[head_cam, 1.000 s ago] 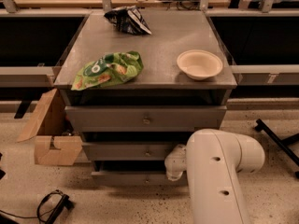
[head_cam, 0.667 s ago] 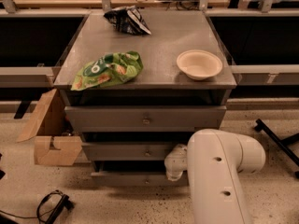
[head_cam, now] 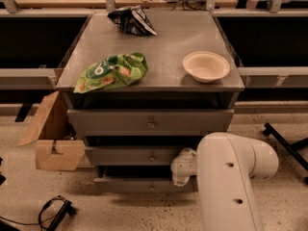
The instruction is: Open bottom drawer
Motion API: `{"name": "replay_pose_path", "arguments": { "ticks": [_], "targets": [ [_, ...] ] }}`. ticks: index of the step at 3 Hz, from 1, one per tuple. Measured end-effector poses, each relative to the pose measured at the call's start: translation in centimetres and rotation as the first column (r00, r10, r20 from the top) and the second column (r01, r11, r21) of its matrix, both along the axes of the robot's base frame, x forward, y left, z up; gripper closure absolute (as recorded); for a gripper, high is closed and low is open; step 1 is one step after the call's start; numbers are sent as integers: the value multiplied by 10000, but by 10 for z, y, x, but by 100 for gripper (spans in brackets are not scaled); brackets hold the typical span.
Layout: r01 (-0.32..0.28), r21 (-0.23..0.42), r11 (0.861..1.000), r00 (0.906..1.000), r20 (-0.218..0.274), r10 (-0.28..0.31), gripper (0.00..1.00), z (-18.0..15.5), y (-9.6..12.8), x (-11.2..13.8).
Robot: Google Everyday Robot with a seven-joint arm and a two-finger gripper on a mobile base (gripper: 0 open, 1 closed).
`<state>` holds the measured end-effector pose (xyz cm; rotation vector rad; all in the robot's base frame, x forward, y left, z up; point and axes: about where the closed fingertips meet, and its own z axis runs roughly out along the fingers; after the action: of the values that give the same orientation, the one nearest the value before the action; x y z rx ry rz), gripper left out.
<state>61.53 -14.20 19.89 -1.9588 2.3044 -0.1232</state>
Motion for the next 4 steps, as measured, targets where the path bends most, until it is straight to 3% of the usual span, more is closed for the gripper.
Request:
{"name": "replay_pose_path", "arguments": {
  "ticks": [1,2,4],
  "targets": [
    [13,-5,10000,10000,-14,-13,100,0,0,0],
    [38,-2,10000,10000,-55,-38,83,1,-1,-2],
    [37,-2,10000,10000,-56,-37,36,1,-1,-2]
  ]
}}
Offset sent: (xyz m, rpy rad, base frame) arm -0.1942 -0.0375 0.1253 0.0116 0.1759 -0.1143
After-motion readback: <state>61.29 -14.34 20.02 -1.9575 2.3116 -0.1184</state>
